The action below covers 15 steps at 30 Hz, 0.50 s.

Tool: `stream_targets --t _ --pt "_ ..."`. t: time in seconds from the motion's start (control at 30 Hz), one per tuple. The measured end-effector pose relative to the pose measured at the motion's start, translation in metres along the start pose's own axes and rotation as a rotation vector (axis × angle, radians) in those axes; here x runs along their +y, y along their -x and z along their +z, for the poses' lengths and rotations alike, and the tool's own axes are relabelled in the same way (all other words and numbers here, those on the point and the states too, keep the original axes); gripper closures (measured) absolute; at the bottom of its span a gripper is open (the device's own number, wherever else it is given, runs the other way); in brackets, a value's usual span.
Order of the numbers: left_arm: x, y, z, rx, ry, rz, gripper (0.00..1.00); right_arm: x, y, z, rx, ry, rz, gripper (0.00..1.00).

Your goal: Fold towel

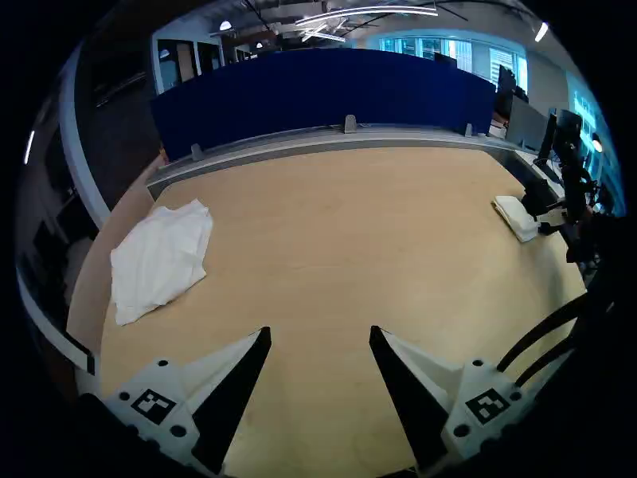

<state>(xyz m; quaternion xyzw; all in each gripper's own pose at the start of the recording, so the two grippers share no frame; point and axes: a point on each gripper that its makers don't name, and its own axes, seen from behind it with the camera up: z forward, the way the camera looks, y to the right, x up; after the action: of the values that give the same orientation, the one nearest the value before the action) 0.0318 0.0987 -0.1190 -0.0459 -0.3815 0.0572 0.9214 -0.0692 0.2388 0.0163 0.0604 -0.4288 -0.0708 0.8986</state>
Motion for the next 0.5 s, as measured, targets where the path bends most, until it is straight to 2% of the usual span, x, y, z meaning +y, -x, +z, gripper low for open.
stream_targets --t 0.23,0.5 --pt "-0.004 0.001 -0.003 0.000 -0.007 -0.002 0.08 -0.018 -0.008 0.010 0.010 -0.023 0.002 0.01" --pt "-0.008 0.004 -0.004 -0.005 -0.014 0.000 0.08 -0.030 0.012 0.021 -0.026 -0.034 -0.008 0.01"
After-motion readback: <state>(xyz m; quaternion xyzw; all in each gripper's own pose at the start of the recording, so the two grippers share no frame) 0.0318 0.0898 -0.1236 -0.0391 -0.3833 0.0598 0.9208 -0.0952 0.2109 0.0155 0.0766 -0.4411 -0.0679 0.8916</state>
